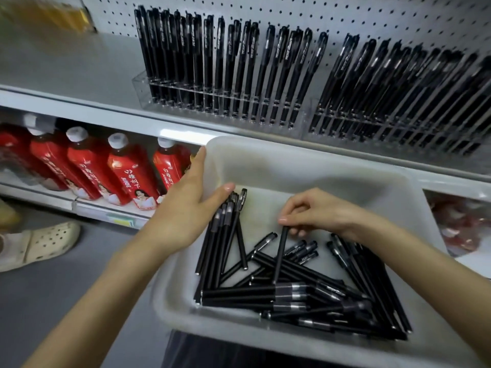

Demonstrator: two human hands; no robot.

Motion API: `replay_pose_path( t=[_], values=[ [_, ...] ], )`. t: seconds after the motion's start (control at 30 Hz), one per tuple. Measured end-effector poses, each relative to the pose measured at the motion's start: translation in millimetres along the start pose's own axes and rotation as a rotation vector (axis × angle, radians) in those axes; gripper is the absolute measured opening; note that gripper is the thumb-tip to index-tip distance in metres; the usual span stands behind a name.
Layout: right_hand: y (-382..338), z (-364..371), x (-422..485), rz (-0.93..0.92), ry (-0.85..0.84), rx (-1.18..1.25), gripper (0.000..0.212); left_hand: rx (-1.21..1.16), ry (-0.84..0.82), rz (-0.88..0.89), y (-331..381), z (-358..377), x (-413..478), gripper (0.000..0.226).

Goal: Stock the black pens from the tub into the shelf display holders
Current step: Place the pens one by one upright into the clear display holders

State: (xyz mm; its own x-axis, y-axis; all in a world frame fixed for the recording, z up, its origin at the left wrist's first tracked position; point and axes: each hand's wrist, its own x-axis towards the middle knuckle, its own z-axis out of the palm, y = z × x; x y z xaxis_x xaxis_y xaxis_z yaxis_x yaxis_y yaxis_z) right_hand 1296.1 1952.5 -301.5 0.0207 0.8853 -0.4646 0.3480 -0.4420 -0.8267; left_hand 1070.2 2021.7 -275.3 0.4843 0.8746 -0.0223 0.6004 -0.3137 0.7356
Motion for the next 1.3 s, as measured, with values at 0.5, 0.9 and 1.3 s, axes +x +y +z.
replay_pose_path(
  t=[0.5,0.9,1.3],
  values=[
    [-80.9,-38.5,-33.7,-0.325,0.282,0.146,0.002,-0.055,0.078,0.157,57.6,-0.7,-16.3,0.064],
    [-84.9,-48.2,-53.5,-0.461,0.408,0.262,0.008,-0.513,-0.096,-0.005,93.8,29.5,5.7,0.004],
    [-34.3,-45.4,-82.7,-0.133,0.148,0.624,0.038,-0.888,-0.026,0.028,134.9,44.8,16.9,0.006]
  ],
)
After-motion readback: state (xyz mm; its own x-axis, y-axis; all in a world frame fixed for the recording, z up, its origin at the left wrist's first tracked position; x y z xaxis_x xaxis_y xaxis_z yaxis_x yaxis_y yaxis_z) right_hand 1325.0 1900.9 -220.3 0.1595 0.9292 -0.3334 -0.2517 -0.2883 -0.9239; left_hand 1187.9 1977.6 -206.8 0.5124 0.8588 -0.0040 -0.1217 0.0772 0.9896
